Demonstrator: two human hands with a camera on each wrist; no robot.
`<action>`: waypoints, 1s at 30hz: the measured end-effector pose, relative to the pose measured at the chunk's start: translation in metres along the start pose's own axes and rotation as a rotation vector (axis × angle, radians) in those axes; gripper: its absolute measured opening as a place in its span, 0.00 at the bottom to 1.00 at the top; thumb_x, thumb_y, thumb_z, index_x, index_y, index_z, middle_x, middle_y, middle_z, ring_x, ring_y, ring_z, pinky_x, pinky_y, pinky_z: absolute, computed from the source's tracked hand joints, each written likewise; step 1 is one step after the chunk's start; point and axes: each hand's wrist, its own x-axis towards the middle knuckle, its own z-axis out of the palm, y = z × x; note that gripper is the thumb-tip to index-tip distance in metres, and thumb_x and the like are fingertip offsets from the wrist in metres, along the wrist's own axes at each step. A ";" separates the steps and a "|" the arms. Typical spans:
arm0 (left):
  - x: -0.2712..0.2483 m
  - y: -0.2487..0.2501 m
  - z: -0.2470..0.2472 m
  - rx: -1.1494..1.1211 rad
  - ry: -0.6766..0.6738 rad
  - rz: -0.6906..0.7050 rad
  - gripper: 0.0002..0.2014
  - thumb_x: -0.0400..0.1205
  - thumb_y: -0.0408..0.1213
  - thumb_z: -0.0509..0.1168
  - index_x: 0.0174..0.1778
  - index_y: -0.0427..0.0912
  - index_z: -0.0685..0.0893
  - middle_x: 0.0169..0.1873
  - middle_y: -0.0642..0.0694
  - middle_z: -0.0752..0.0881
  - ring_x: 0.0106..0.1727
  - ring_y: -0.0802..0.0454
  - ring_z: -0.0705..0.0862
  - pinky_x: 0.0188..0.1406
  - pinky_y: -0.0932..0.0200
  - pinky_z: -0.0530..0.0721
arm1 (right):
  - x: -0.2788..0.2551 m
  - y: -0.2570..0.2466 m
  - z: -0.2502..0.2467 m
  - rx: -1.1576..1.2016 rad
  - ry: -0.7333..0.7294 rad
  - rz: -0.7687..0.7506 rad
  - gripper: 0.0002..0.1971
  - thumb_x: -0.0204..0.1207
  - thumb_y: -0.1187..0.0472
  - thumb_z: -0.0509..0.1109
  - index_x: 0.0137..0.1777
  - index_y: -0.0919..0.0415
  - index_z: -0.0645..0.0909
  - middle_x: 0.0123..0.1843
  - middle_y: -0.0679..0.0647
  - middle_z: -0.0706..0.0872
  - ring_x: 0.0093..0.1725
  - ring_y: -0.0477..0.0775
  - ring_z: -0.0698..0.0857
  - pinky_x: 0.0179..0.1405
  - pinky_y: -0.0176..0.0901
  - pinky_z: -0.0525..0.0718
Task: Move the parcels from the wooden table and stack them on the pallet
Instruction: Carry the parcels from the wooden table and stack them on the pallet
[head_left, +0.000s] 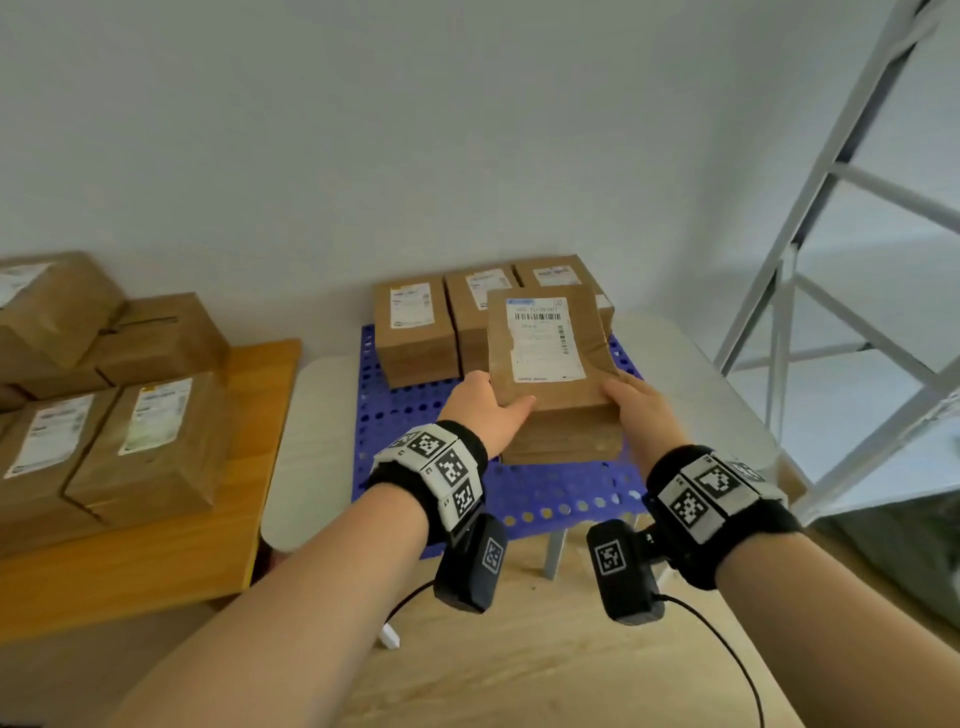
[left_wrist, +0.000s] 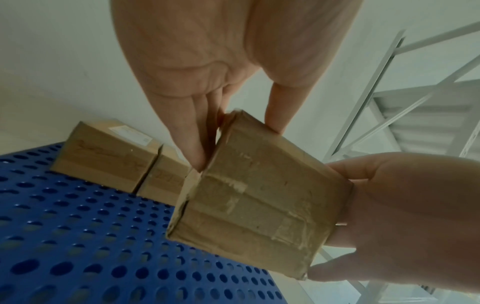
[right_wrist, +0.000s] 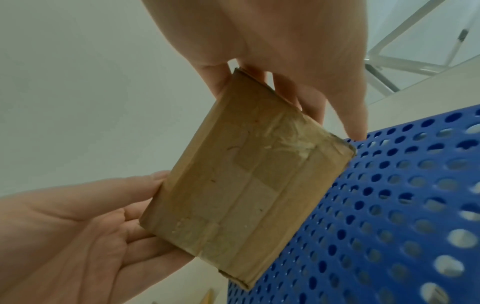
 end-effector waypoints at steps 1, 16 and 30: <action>0.005 0.003 0.008 0.010 -0.012 -0.010 0.27 0.79 0.50 0.66 0.69 0.37 0.72 0.59 0.44 0.81 0.52 0.48 0.83 0.52 0.56 0.81 | 0.008 0.004 -0.007 -0.013 0.006 0.003 0.10 0.82 0.60 0.60 0.58 0.51 0.80 0.52 0.50 0.84 0.55 0.54 0.80 0.61 0.50 0.78; 0.114 -0.004 0.096 0.114 -0.167 -0.053 0.17 0.79 0.47 0.67 0.56 0.38 0.82 0.48 0.45 0.87 0.45 0.50 0.85 0.37 0.60 0.79 | 0.126 0.030 -0.046 -0.279 0.138 0.096 0.20 0.77 0.71 0.63 0.69 0.65 0.78 0.63 0.62 0.83 0.62 0.63 0.81 0.67 0.56 0.78; 0.115 0.012 0.140 0.104 -0.013 -0.242 0.16 0.82 0.42 0.64 0.63 0.38 0.78 0.58 0.43 0.84 0.58 0.46 0.83 0.56 0.53 0.81 | 0.166 0.036 -0.087 -0.467 -0.147 -0.040 0.19 0.79 0.60 0.66 0.70 0.60 0.77 0.61 0.55 0.86 0.56 0.55 0.83 0.61 0.50 0.82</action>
